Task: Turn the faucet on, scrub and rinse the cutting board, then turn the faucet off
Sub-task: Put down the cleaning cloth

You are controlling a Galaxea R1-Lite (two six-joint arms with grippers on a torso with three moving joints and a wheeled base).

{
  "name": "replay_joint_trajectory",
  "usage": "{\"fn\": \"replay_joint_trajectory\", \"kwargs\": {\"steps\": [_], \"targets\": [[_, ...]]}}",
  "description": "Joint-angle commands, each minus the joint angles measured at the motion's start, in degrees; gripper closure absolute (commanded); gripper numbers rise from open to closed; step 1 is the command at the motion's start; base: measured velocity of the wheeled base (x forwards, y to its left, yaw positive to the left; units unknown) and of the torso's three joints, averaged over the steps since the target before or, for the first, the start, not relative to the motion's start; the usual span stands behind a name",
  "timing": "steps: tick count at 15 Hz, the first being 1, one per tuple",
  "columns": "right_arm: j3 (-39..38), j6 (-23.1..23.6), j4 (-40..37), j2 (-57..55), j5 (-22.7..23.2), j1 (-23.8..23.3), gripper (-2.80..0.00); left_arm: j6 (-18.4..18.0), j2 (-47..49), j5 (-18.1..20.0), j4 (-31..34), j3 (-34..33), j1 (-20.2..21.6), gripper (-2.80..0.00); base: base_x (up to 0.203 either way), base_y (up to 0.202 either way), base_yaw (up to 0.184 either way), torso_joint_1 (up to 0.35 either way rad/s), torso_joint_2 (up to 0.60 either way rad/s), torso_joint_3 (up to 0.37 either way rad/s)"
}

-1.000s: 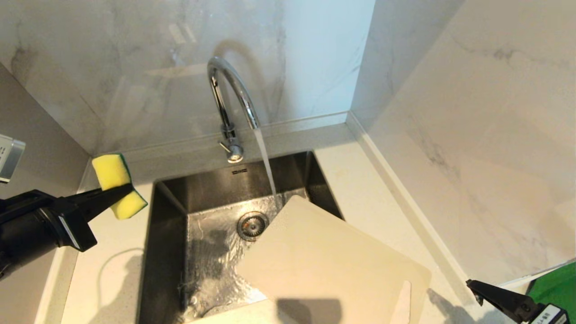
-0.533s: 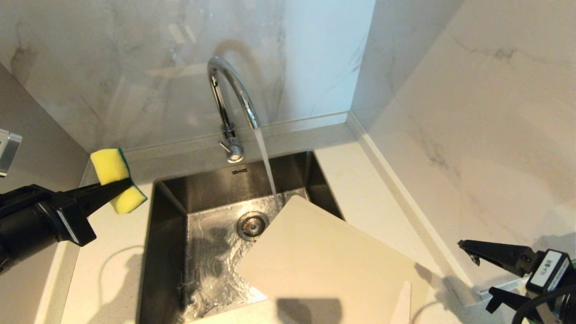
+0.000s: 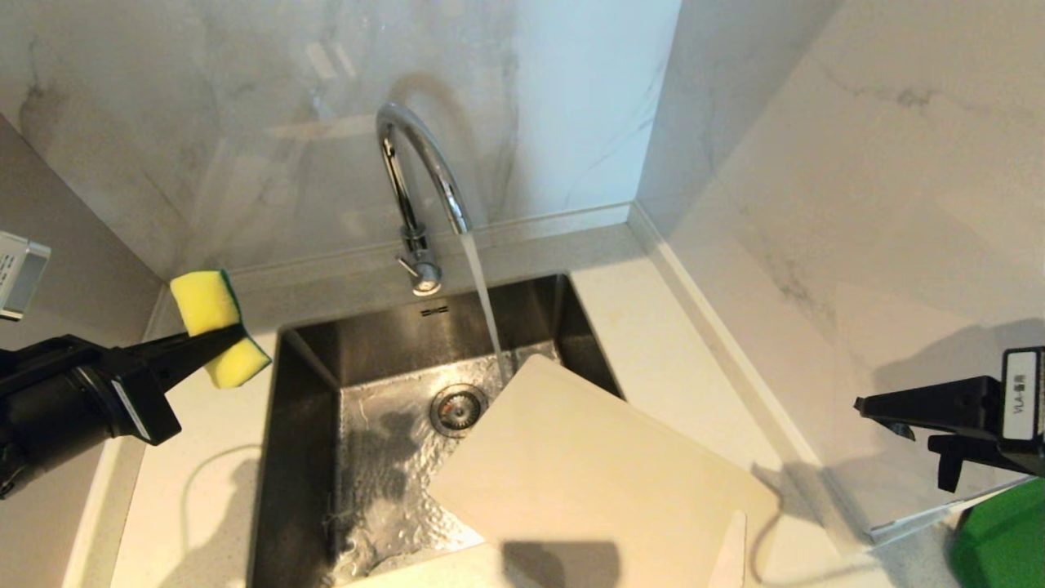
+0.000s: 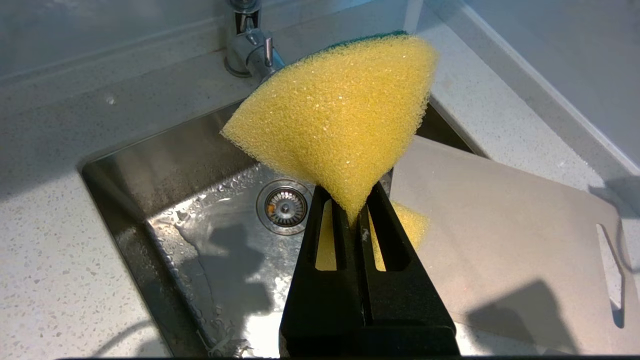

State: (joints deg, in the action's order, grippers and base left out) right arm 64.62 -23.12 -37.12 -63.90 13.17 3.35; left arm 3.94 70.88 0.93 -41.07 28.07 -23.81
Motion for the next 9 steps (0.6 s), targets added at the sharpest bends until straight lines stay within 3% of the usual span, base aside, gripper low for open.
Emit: {"fn": "replay_joint_trajectory", "kwargs": {"steps": [1, 3, 6, 9], "targets": [[2.36, 0.13, -0.88, -2.88, -6.20, 5.86, 0.00, 0.01, 0.57, -0.05, -0.24, 0.36, -0.01, 0.00, 0.000, 0.000, 0.000, 0.000, 0.00, 0.000], [3.56, 0.27, -0.72, -3.40, -15.29, 9.82, 0.00, 0.01, 0.92, -0.14, -0.24, 0.95, 0.00, 0.00, 0.000, 0.000, 0.000, 0.000, 0.00, 0.000], [6.60, 1.77, -0.28, -2.48, -25.62, 10.35, 0.00, 0.01, 0.99, -0.14, -0.33, 1.46, -0.01, 0.00, 0.000, 0.000, 0.000, 0.000, 0.00, 0.000], [7.29, -0.20, -0.52, -0.61, -26.97, 9.13, 0.00, 0.19, 1.01, -0.14, -0.24, 0.93, -0.01, 0.00, 0.000, 0.000, 0.000, 0.000, 0.00, 0.000]]}}
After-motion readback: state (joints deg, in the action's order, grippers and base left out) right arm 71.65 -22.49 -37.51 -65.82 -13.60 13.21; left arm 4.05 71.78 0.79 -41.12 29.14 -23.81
